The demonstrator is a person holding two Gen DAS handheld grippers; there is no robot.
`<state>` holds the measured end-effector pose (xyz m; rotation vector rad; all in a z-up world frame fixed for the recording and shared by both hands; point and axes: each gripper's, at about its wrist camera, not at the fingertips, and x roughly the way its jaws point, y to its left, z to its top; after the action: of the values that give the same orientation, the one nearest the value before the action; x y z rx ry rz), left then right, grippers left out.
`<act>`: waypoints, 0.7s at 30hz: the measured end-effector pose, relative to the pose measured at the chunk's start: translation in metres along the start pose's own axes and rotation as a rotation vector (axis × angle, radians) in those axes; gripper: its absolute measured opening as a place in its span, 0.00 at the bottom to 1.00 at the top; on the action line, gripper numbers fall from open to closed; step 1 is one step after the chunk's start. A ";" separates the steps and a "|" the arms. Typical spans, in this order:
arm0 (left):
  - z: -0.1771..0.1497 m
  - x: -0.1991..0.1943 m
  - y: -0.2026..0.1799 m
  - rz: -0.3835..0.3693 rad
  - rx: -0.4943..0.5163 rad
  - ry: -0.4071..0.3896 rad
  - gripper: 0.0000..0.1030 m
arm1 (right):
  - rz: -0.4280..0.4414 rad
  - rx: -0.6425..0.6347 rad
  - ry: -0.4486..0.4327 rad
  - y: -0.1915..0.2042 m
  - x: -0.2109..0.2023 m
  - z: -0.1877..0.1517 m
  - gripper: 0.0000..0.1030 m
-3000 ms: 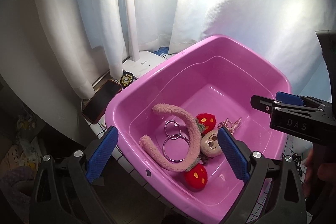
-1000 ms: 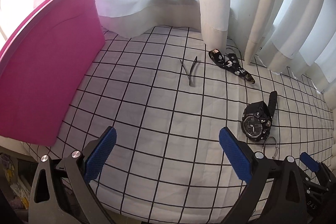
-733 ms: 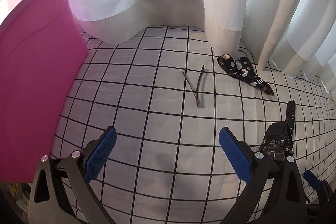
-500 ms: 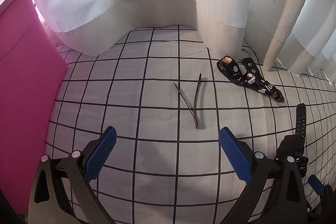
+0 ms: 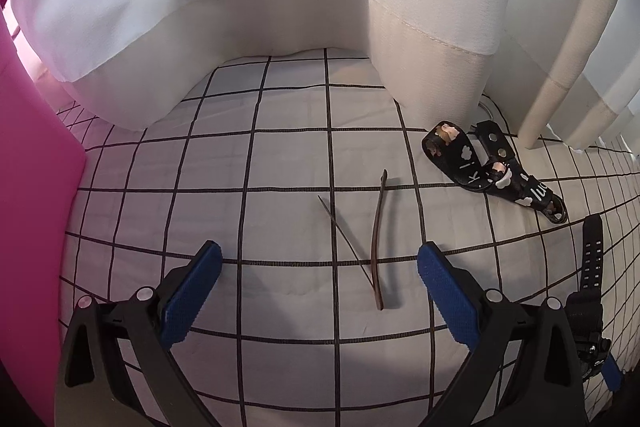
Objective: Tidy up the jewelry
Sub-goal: 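Reach the left tool to the brown hair pin while the right tool reaches the thin silver bangle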
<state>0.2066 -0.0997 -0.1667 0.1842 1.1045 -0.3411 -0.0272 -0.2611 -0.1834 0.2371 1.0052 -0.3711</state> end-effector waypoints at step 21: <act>-0.025 -0.007 -0.024 -0.032 0.031 -0.141 0.69 | -0.008 -0.109 -0.118 0.017 -0.001 -0.009 0.54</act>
<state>0.1744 -0.1136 -0.1712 0.1674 0.9641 -0.3935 -0.0278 -0.2417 -0.1864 0.1114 0.9076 -0.3323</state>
